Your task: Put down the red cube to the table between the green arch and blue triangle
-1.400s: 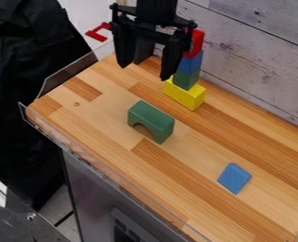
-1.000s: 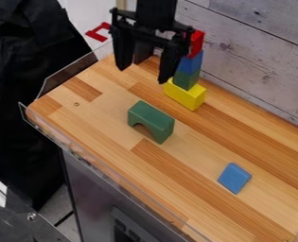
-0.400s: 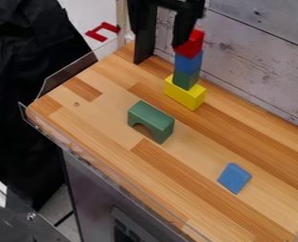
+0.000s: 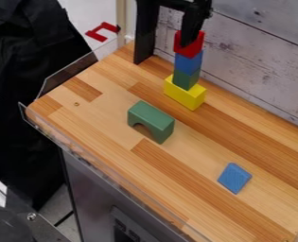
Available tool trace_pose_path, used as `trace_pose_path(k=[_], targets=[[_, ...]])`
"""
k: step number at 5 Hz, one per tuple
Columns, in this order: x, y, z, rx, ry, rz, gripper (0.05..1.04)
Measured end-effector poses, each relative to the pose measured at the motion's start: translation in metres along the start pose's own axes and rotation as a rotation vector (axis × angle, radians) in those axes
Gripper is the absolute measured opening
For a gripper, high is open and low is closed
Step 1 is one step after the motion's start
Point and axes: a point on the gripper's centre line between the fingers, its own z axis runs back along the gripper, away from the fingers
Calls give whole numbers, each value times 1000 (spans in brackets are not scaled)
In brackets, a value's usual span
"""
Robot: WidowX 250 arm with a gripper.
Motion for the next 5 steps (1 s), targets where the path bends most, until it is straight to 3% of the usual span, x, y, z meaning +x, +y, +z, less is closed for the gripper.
trace_pose_path(k=[2, 3, 5], targets=[[6, -2, -9, -17, 42, 17, 999], [11, -7, 1, -44, 23, 33, 999], [19, -6, 1, -45, 35, 19, 999]])
